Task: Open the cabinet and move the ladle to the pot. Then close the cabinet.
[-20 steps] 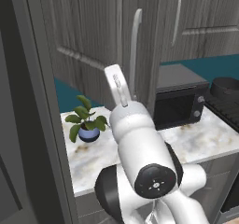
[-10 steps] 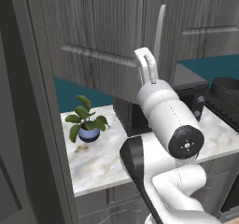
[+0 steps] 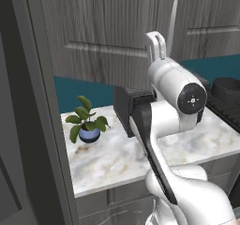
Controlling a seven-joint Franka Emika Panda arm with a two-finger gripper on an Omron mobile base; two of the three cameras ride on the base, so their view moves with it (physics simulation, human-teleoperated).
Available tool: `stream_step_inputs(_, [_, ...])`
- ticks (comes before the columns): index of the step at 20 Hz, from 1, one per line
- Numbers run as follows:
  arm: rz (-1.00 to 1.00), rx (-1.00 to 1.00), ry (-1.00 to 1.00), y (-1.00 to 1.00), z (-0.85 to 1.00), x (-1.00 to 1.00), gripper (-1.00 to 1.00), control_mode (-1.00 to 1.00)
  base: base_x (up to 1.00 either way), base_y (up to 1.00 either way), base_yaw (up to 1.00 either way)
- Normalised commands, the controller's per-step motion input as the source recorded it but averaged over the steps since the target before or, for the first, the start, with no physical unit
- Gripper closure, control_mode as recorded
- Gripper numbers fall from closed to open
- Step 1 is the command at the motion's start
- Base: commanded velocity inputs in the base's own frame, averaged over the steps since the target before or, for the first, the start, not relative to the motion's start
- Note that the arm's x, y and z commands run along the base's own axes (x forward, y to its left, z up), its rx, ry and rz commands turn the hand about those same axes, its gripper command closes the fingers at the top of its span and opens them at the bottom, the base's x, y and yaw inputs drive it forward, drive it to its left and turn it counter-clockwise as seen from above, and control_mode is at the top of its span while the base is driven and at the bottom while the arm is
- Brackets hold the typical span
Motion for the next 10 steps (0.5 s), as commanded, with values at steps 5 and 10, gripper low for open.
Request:
stream_step_inputs(5, [0.00,0.06,0.07,-0.13,0.00,1.00,-1.00,-1.00,0.00,0.00,0.00])
stream_step_inputs(10, [0.00,0.05,0.03,-0.09,0.00,1.00,-1.00,-1.00,0.00,0.00,0.00])
